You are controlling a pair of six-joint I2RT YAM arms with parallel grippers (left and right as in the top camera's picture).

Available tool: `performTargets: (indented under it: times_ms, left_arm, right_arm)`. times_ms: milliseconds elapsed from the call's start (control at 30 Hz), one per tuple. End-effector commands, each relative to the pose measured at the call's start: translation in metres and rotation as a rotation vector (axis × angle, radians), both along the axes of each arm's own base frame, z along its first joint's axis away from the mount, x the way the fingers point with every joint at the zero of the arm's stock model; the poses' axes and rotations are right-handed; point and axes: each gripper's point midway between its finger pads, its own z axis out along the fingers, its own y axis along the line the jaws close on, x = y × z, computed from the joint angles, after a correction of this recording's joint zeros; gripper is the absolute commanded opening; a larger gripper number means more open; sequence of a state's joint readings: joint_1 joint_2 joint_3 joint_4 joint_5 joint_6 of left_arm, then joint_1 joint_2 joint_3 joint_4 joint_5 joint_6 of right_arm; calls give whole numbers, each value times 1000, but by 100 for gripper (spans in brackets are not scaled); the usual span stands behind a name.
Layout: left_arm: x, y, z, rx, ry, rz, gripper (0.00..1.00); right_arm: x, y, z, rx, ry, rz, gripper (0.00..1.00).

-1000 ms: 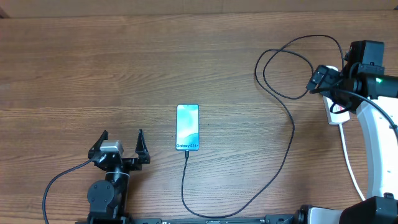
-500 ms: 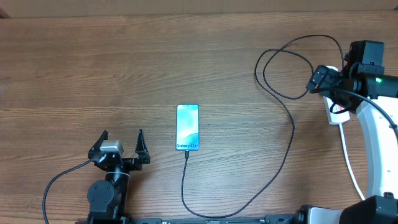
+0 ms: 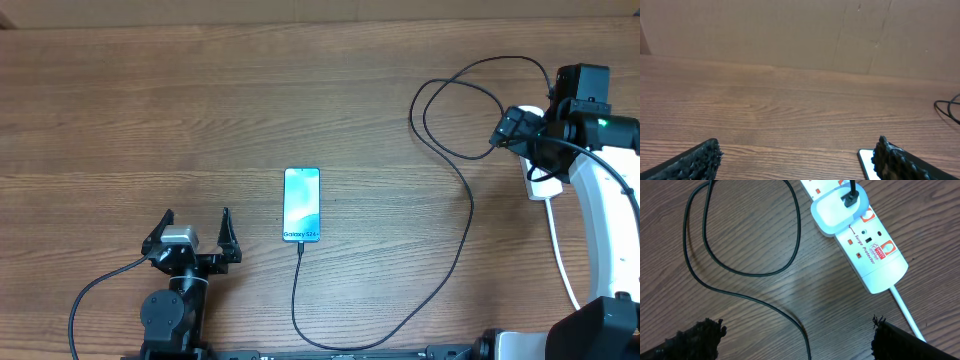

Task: Plug charger to phone and switch on socket

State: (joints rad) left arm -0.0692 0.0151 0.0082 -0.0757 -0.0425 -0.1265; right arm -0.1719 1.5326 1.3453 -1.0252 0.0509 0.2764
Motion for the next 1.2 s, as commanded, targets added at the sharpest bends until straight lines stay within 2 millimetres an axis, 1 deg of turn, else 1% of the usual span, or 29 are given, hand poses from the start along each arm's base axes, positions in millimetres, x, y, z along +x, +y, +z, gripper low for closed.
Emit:
performTargets:
  times_ms: [0, 167, 400, 600, 700, 800, 933, 1000, 1167]
  left_arm:
    - [0, 4, 1, 18, -9, 19, 100]
    - [0, 4, 1, 18, -9, 19, 100]
    - [0, 4, 1, 18, -9, 19, 100]
    - [0, 4, 1, 18, -9, 19, 100]
    - [0, 4, 1, 19, -9, 19, 100]
    - [0, 4, 1, 18, -9, 19, 100]
    - [0, 4, 1, 18, -9, 19, 100]
    - [0, 4, 1, 18, -9, 18, 100]
    - [0, 4, 1, 18, -9, 19, 100]
  right_arm:
    - [0, 1, -3, 3, 7, 0, 100]
    - [-1, 1, 1, 1, -4, 0, 100]
    - [-4, 2, 21, -9, -65, 1, 100]
    - [-6, 9, 31, -14, -94, 19, 100]
    - [1, 13, 35, -23, -130, 33, 100]
    - [8, 25, 28, -20, -162, 68, 100]
    - [11, 40, 4, -22, -206, 111, 100]
    - [9, 47, -11, -21, -225, 129, 100]
    - [-4, 55, -37, -23, -260, 151, 100]
